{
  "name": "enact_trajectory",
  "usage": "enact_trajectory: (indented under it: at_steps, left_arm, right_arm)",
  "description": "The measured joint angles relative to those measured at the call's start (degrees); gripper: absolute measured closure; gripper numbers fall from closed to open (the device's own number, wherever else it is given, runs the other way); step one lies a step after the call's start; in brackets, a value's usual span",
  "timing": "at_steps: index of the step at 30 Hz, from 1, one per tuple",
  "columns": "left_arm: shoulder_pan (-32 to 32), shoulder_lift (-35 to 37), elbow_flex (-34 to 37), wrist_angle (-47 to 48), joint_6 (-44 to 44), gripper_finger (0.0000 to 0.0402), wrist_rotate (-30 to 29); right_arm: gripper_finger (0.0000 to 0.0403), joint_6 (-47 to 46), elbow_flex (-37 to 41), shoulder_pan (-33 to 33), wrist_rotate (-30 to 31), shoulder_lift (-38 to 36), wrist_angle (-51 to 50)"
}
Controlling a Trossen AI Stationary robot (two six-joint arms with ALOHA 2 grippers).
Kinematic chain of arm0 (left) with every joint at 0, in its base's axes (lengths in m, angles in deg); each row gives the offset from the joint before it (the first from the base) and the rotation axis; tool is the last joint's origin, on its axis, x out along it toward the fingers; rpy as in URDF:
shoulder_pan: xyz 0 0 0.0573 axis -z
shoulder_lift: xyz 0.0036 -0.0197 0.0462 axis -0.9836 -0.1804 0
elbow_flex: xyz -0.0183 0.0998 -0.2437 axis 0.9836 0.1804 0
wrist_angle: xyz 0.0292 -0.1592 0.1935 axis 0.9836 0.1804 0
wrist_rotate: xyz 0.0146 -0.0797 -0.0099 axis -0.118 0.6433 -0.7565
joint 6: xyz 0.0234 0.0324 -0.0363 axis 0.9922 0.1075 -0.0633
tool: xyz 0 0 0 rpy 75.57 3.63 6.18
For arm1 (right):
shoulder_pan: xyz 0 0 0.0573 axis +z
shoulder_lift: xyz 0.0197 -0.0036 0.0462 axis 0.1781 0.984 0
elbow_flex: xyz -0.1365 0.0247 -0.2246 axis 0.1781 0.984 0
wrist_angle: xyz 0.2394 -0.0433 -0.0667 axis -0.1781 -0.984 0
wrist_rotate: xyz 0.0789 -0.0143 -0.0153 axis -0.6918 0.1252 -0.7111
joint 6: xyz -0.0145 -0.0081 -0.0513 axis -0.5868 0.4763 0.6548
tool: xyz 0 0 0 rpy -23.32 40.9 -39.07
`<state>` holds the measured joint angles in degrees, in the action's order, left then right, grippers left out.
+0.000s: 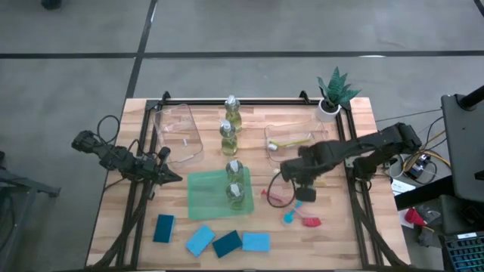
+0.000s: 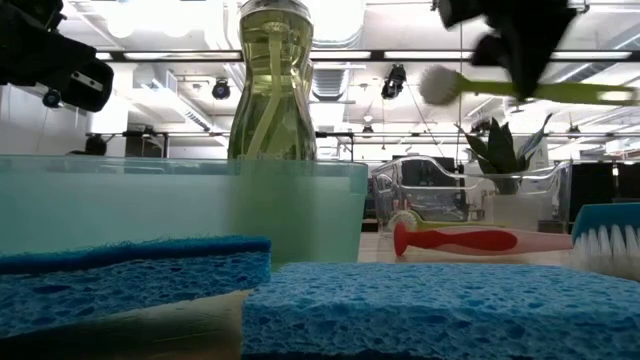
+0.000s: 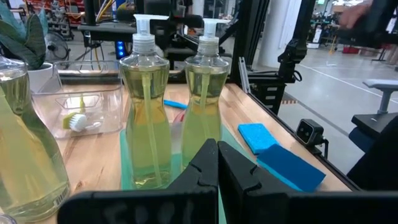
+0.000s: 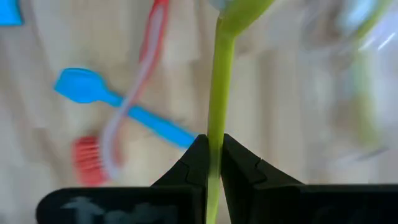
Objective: Pick & Place Kitchen Sink Supplies
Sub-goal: Put the yellow dish brush into the right transparent bin
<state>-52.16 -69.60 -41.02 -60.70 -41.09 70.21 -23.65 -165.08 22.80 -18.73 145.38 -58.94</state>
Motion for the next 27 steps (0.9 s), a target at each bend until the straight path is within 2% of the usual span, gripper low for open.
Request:
enact_trajectory:
  at_steps: [7,11,21,27]
  left_arm:
    - [0.0,0.0,0.0,0.0,0.0,0.0401,0.0]
    - [0.0,0.0,0.0,0.0,0.0,0.0401,0.0]
    - [0.0,0.0,0.0,0.0,0.0,0.0401,0.0]
    - [0.0,0.0,0.0,0.0,0.0,0.0401,0.0]
  right_arm:
    - [0.0381,23.4,-4.0,-6.4,7.6,0.0,-0.7]
    - [0.0381,32.4,-3.2,-11.0,10.6,0.0,-0.7]
    - [0.0380,45.5,3.5,-23.0,9.5,0.0,3.5]
    - [0.0380,51.4,8.3,-26.7,6.4,0.7,9.1]
